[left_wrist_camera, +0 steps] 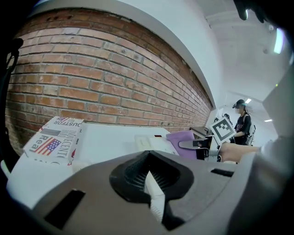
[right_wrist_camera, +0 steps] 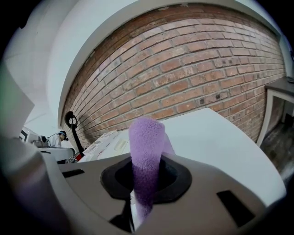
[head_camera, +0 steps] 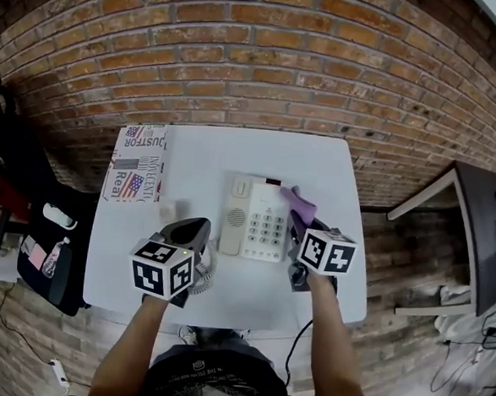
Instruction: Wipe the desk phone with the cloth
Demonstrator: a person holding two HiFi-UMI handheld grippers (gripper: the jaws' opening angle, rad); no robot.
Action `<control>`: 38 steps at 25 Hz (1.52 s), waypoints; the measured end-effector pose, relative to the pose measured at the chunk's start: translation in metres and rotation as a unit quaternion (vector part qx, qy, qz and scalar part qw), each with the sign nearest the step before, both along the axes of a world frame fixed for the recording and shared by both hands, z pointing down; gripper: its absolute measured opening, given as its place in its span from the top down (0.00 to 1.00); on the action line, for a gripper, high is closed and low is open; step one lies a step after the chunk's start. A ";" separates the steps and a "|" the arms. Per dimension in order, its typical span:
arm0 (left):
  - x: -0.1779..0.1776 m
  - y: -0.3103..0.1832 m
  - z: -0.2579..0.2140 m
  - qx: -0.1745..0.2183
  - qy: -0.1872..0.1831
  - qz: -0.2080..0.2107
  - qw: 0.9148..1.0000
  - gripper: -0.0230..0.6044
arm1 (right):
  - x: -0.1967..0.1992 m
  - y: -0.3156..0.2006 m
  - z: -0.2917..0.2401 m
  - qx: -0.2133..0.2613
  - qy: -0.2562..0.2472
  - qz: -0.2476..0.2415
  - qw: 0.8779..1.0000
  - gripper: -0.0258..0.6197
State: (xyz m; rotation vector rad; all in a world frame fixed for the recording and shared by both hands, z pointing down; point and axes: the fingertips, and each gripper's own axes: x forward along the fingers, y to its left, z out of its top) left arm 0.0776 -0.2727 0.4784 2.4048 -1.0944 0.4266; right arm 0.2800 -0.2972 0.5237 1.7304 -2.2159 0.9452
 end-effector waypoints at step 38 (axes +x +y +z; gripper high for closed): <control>-0.018 0.054 0.001 -0.005 0.031 0.127 0.991 0.95 | -0.042 0.127 0.017 -0.027 -0.035 0.109 0.993 0.89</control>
